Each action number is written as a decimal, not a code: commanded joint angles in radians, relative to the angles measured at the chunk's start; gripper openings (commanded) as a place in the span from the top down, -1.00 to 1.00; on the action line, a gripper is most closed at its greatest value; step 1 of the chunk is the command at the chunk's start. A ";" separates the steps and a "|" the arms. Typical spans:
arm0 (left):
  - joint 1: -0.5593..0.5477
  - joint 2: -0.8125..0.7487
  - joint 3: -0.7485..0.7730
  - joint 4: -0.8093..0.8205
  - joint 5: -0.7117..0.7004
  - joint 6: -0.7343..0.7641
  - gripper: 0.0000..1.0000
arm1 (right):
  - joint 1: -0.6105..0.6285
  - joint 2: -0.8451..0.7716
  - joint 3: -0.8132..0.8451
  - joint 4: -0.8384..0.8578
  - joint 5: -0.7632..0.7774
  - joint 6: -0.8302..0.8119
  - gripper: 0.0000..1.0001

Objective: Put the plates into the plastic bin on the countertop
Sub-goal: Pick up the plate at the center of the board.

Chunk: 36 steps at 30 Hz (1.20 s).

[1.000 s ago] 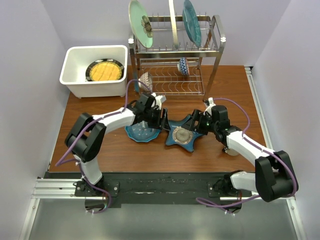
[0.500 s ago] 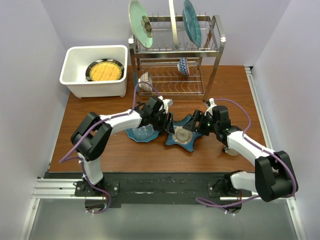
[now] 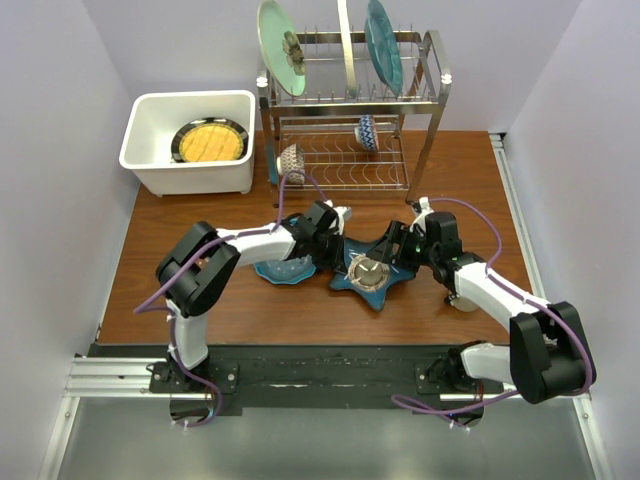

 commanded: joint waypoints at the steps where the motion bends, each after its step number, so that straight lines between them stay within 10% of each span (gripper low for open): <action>1: -0.011 -0.001 -0.010 0.020 -0.021 0.004 1.00 | -0.007 -0.022 -0.003 0.026 -0.016 -0.013 -0.56; 36: 0.137 -0.319 -0.040 -0.053 -0.050 0.035 1.00 | -0.018 -0.119 -0.017 0.120 -0.120 0.001 -0.75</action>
